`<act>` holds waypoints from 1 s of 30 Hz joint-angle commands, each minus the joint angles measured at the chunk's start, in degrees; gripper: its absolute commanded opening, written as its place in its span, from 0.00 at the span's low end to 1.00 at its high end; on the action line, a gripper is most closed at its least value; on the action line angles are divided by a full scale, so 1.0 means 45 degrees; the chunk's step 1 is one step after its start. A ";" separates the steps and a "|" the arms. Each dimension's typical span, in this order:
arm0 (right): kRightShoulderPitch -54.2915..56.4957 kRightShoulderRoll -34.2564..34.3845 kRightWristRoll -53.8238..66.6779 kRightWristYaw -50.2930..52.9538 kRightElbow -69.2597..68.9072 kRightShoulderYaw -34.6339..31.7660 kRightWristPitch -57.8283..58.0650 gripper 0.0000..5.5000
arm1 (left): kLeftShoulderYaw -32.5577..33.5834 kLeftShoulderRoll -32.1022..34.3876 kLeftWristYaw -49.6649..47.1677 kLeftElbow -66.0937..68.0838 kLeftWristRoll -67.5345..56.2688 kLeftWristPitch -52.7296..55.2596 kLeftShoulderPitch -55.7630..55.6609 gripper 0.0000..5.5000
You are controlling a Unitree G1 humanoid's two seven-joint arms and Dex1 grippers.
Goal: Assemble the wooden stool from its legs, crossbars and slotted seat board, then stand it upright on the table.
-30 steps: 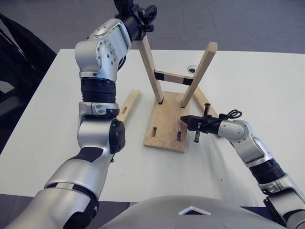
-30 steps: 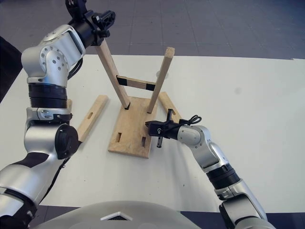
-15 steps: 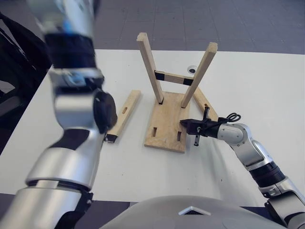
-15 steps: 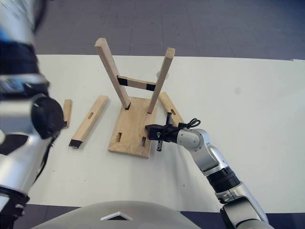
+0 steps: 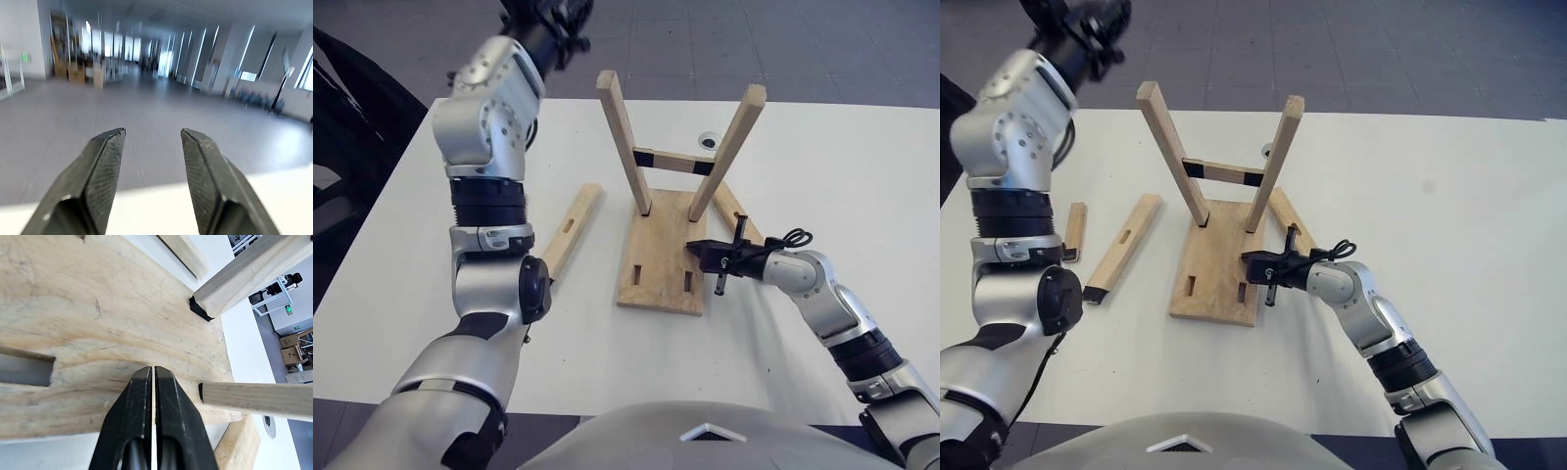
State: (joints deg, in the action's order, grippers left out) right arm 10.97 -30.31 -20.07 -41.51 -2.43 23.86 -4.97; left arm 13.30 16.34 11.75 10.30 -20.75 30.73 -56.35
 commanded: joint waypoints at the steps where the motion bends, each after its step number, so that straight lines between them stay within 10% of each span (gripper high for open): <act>1: -0.0273 -0.0476 -0.0142 -0.0263 0.0348 0.0077 -0.0052 0.02 | 0.0533 0.0471 -0.0132 -0.1849 -0.0350 0.0424 0.0967 0.39; 10: -0.0511 -0.1378 0.0623 -0.0300 0.0094 -0.1441 0.0807 0.02 | -0.2188 0.3052 0.2764 -0.4491 0.0016 0.3977 0.9429 0.39; 20: 0.1946 0.0417 0.0055 0.0255 0.4307 -0.0152 -0.0432 0.02 | -0.5324 0.1911 0.2965 -0.4048 0.0395 0.5885 0.9049 0.39; 30: 0.4174 0.1878 -0.0197 0.1217 0.7320 0.0075 -0.0895 0.02 | -0.5180 0.0242 0.2967 0.0123 0.1481 0.3510 0.6224 0.39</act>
State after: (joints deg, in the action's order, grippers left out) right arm 28.57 -23.86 -20.66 -35.79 30.38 23.14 -7.86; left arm -10.57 18.97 23.87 9.08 -14.02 49.51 -25.83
